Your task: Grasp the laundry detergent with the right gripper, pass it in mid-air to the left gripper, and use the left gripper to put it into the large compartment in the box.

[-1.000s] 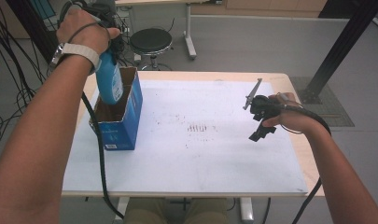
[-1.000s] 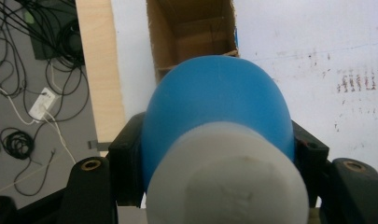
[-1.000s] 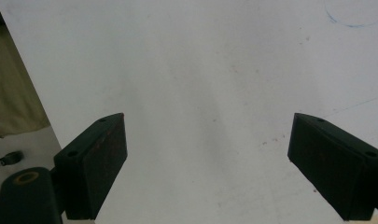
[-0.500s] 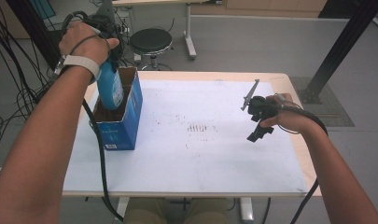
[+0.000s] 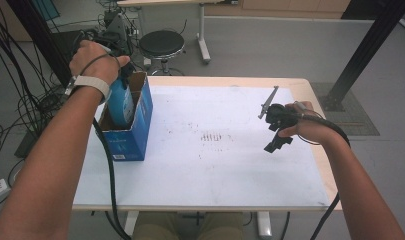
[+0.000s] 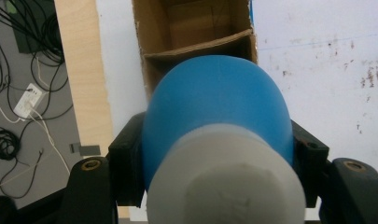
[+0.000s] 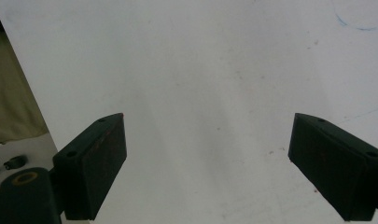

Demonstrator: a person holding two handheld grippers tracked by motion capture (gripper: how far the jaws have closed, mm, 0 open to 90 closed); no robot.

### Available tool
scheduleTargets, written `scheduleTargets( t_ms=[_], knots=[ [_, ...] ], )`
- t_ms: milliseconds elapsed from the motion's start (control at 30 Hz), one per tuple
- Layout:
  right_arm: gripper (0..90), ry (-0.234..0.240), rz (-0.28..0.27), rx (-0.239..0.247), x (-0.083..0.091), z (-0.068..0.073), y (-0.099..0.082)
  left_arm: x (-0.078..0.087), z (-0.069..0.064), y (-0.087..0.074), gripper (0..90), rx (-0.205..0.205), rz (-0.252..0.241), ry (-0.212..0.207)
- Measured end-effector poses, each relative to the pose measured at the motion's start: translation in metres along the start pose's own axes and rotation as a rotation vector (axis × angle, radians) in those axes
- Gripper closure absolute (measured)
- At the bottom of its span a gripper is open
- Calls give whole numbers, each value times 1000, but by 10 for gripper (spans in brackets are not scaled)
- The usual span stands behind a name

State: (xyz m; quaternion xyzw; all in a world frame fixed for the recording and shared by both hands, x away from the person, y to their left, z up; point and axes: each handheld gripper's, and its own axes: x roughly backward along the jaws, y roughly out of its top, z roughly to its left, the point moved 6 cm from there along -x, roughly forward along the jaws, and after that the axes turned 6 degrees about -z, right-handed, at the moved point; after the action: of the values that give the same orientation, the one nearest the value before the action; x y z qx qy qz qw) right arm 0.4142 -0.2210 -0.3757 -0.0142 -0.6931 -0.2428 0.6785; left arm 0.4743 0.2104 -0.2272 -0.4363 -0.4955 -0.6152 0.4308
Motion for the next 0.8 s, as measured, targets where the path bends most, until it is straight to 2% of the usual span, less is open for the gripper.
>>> scheduleTargets(
  t_ms=[533,800],
  knots=[
    [116,7,3,-16,-7,-1,-5,-40,0,-10,373,-4,6,-13],
    [116,10,5,-26,-11,-2,-5,-53,2,-15,373,-4,14,-11]
  ],
)
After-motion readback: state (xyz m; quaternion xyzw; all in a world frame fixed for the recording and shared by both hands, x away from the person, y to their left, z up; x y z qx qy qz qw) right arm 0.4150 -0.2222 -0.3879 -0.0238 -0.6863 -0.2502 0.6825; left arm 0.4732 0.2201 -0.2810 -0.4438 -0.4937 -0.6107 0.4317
